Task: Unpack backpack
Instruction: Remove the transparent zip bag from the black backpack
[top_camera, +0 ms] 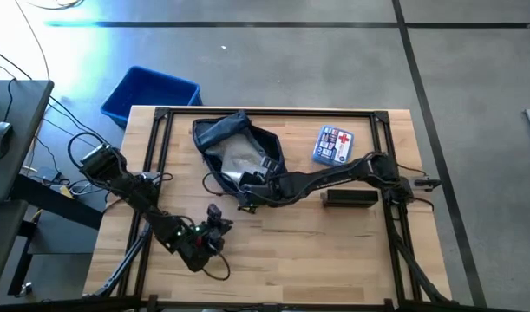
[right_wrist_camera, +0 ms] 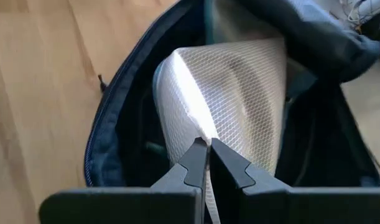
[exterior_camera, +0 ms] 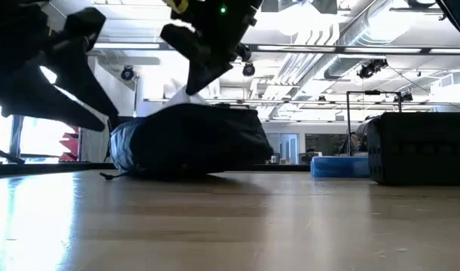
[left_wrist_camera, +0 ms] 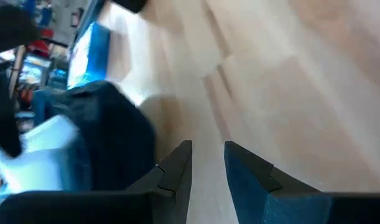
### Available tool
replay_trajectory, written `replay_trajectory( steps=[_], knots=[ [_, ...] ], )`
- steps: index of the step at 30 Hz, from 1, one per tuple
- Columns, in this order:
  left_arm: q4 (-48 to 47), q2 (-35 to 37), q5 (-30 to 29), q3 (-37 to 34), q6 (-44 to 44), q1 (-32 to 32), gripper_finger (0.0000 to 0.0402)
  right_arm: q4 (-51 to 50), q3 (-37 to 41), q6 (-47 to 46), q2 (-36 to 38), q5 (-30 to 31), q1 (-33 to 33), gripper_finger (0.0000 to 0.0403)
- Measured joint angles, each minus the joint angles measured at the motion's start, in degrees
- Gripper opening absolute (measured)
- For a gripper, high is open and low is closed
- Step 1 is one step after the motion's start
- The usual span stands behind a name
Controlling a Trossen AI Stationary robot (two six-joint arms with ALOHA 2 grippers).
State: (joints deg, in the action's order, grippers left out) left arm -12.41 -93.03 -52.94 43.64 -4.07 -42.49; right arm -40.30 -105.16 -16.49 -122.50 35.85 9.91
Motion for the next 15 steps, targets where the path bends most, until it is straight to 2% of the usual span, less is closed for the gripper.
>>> replay_trajectory(
  steps=[6, 9, 15],
  knots=[
    [2.79, 0.19, -0.36, -1.64, -1.93, 3.83, 0.0074, 3.78, 0.00, 2.00, 0.04, -0.93, 0.35, 0.0000],
    [3.24, 0.89, -1.49, -1.49, -3.86, 3.62, 0.0075, 4.47, 0.00, 2.07, 0.04, -1.91, 0.35, 0.0000],
    [3.85, 6.21, -8.05, -2.26, -3.60, 1.15, 0.0075, 4.80, 1.03, 1.92, 0.04, -2.25, 0.36, 0.0000]
  ],
)
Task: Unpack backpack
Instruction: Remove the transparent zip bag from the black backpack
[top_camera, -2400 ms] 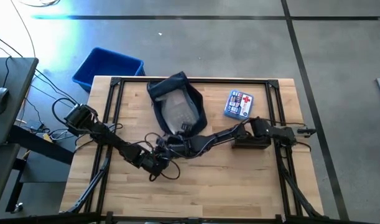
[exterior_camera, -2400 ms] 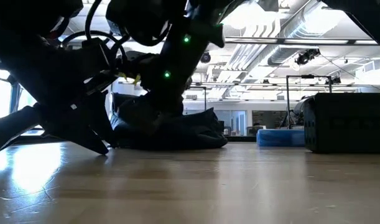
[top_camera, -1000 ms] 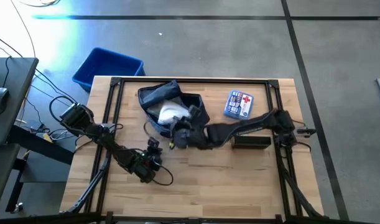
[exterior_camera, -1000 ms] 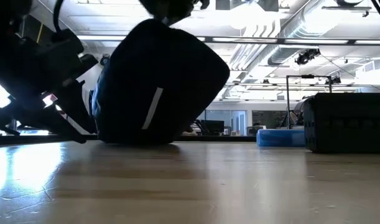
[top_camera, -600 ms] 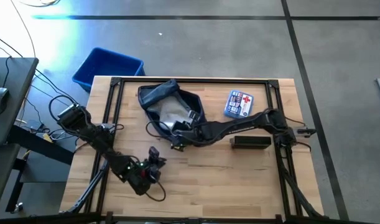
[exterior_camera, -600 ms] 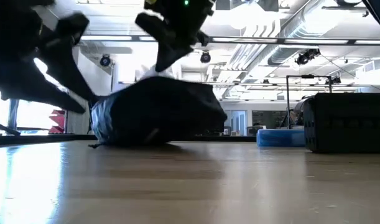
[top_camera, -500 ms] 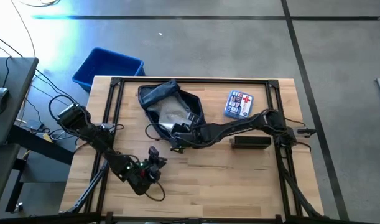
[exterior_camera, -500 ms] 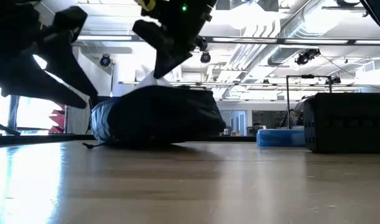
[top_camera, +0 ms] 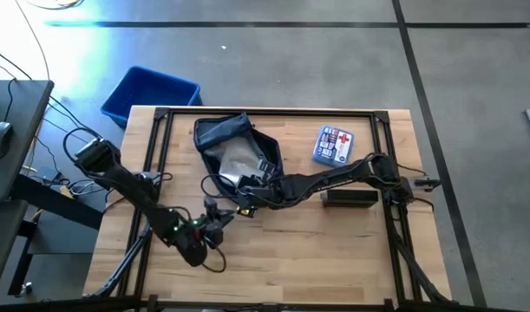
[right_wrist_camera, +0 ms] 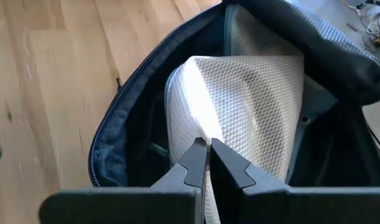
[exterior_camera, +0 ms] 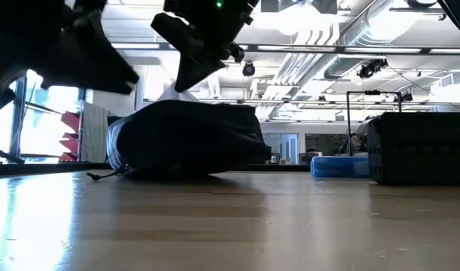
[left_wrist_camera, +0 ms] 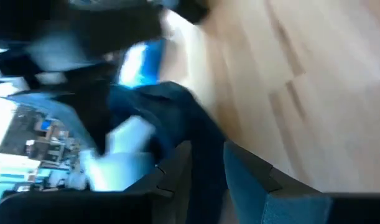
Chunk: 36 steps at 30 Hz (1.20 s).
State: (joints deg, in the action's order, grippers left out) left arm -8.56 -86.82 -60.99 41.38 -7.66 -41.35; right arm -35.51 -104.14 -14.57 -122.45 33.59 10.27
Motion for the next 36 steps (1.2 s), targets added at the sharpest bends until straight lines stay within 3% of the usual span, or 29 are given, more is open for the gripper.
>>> replay_trajectory(
  steps=[5, 14, 18, 20, 25, 29, 36],
  knots=[
    [1.39, 1.69, 5.41, -4.07, 3.11, 4.54, 0.0075, 0.61, 0.00, 0.04, -0.24, -0.91, -0.03, 0.0000],
    [5.67, 1.68, 14.14, -6.04, -0.34, 10.96, 0.0071, 1.64, 0.01, 0.06, -0.26, -1.30, -0.05, 0.0000],
    [6.01, 0.72, 22.63, -6.04, 1.24, 12.80, 0.0025, 4.62, 0.02, 1.00, -0.14, 1.51, -0.12, 0.0000],
    [5.73, -0.54, 23.82, -6.04, 1.81, 13.25, 0.0007, 6.44, -0.06, 2.16, 0.34, 3.00, -0.30, 0.0000],
    [5.95, -4.13, 28.11, -6.04, 2.22, 14.51, 0.0007, 7.07, -3.39, 5.09, 1.07, 6.53, -1.10, 0.0000],
    [7.24, -6.44, 31.12, -6.04, 2.53, 15.15, 0.0002, 9.44, -6.14, 6.97, 1.07, 5.19, -2.25, 0.0000],
    [7.13, -6.89, 31.14, -6.02, 2.49, 14.54, 0.0000, 9.36, -9.68, 9.67, 1.11, 6.06, -2.90, 0.0000]
  ],
)
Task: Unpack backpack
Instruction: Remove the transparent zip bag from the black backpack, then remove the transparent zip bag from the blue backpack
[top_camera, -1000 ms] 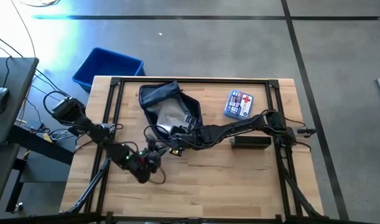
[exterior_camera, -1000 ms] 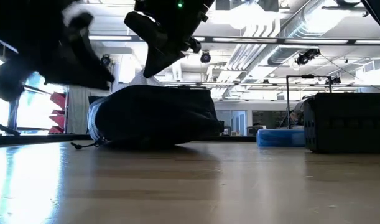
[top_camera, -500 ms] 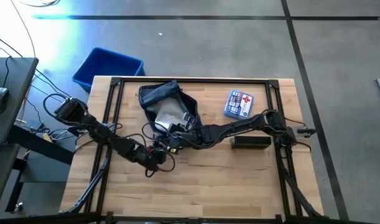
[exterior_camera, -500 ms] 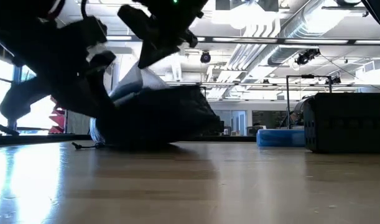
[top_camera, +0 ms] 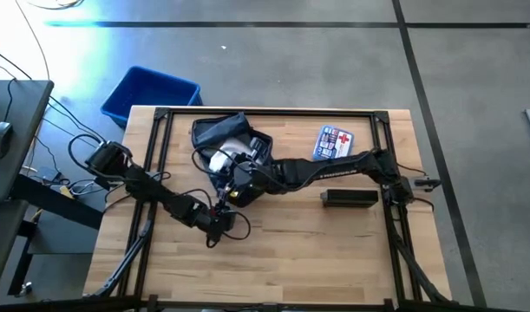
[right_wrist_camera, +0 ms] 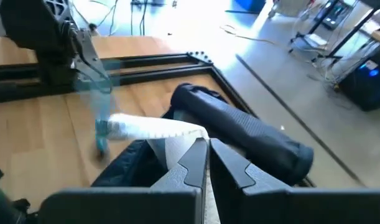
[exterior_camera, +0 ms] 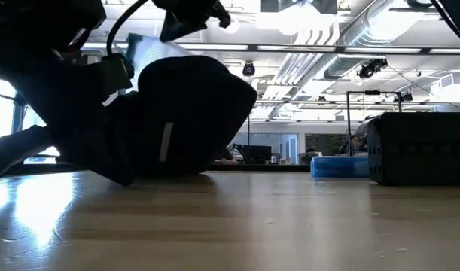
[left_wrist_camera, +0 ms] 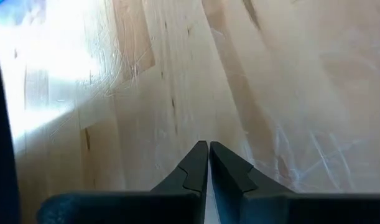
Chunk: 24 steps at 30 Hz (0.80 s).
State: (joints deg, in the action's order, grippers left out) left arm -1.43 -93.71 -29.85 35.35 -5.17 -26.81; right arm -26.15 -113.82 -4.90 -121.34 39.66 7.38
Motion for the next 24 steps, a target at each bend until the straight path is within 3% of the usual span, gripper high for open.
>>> replay_trajectory(
  steps=[11, 17, 19, 24],
  knots=[
    [-0.20, 0.00, 0.83, 0.00, 0.46, 0.00, 0.0000, 0.38, -7.05, 4.97, 0.18, 1.83, 0.63, 0.0000],
    [-1.57, 0.00, 0.29, 0.07, 1.46, -0.02, 0.0000, -11.50, -13.40, 5.28, 0.24, 2.92, 0.97, 0.0000],
    [-2.80, 0.01, -0.09, 0.10, 2.36, -0.04, 0.0000, -17.56, -14.88, 3.59, 0.26, 0.65, 1.28, 0.0000],
    [-3.30, 0.02, -0.54, 0.10, 3.63, -0.65, 0.0000, -31.37, -13.69, 2.06, -0.04, -12.58, 3.11, 0.0000]
  ],
)
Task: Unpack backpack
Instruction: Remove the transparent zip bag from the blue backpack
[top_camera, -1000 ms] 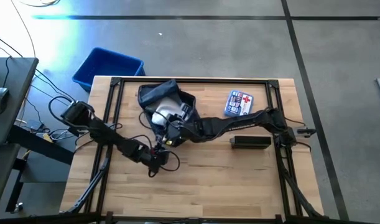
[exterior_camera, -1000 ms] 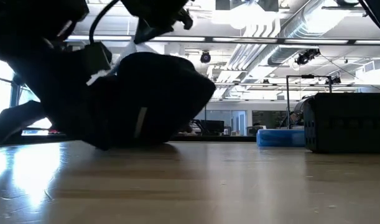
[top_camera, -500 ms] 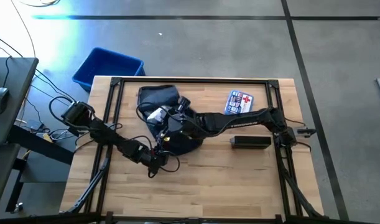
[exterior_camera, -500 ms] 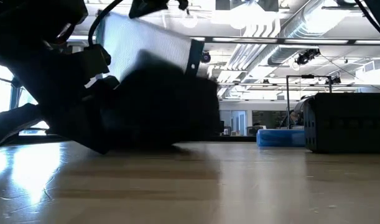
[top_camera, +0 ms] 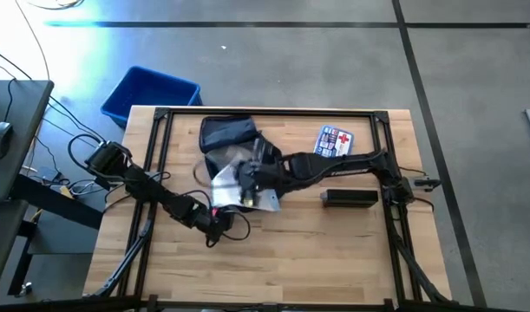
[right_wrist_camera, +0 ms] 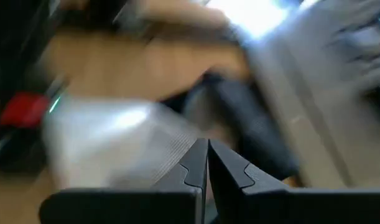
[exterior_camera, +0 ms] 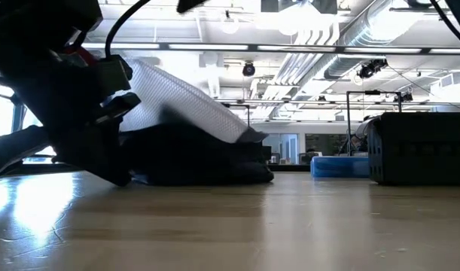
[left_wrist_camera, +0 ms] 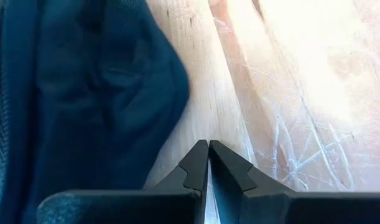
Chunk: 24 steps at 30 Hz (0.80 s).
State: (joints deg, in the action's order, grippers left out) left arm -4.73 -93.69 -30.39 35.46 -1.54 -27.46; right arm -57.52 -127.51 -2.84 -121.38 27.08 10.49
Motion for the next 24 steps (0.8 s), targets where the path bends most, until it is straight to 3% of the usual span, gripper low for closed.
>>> replay_trajectory(
  steps=[5, 12, 15, 19, 24],
  knots=[
    [0.22, 0.00, -0.20, -0.04, -0.04, -0.75, 0.0000, -2.45, 7.39, -2.35, -0.09, 0.52, 5.63, 0.0000],
    [0.38, 0.00, -0.29, -0.06, -0.02, -0.77, 0.0000, 6.74, 21.63, -10.61, -0.16, 10.68, 11.66, 0.0000],
    [0.54, -0.01, -0.30, -0.06, -0.03, -0.77, 0.0000, 11.50, 26.21, -9.43, -0.16, 13.62, 12.44, 0.0010],
    [0.92, -0.02, -0.31, -0.08, -0.07, -0.77, 0.0000, 17.37, 29.53, -6.07, -0.18, 15.26, 12.47, 0.0061],
    [1.01, -0.04, -0.31, -0.12, -0.03, -0.76, 0.0000, 25.22, 32.80, -3.23, -0.18, 15.04, 11.21, 0.0168]
  ],
)
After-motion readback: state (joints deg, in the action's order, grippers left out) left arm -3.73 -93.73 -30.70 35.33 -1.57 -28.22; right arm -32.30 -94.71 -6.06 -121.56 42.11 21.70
